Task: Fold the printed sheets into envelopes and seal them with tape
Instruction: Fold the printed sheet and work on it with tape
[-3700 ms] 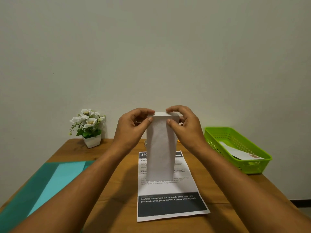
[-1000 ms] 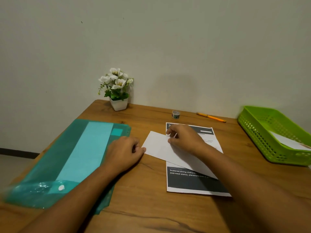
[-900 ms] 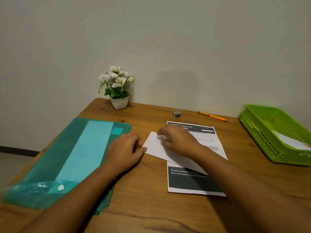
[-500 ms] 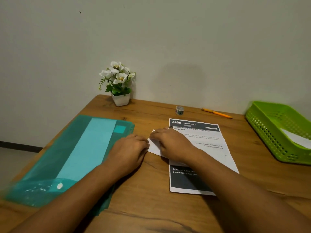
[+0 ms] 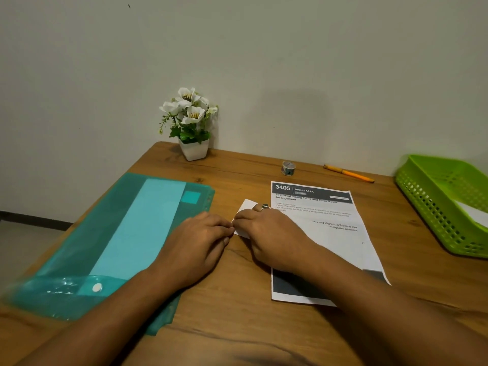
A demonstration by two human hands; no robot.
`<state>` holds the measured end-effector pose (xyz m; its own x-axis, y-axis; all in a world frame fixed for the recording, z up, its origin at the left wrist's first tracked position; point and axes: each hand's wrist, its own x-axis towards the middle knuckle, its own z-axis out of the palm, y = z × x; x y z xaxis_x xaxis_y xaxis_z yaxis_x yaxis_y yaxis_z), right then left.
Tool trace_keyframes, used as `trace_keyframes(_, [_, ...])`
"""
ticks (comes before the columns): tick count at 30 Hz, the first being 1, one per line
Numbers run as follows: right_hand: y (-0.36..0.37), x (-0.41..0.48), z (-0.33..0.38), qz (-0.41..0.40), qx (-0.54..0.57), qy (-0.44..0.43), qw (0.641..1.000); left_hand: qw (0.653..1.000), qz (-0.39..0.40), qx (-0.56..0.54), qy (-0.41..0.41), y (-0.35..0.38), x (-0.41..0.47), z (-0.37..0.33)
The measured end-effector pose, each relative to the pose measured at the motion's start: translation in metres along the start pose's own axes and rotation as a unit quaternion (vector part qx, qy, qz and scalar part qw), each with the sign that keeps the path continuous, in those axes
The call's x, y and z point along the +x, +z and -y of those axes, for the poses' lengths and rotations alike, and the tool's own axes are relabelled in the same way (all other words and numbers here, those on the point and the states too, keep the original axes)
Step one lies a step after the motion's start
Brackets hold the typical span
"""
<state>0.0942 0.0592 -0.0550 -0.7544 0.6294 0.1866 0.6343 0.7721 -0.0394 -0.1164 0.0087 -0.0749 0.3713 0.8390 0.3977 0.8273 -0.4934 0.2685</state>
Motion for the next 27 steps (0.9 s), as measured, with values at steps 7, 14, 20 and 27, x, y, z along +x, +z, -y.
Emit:
trace_keyframes(7, [0.005,0.021,-0.032,-0.017,0.021,0.070,0.997,1.000,0.005,-0.002,-0.005,0.000,0.000,-0.001])
trace_keyframes(14, [0.004,0.022,-0.029,-0.019,0.014,0.070,0.997,1.000,0.004,0.000,-0.010,-0.001,-0.001,-0.004])
trace_keyframes(20, [0.006,0.001,-0.004,-0.015,0.016,0.005,1.000,1.000,0.008,0.003,-0.016,0.001,-0.001,-0.003])
trace_keyframes(27, [0.010,0.016,-0.043,-0.040,-0.029,0.094,0.994,0.999,0.017,0.007,-0.028,-0.001,0.000,-0.004])
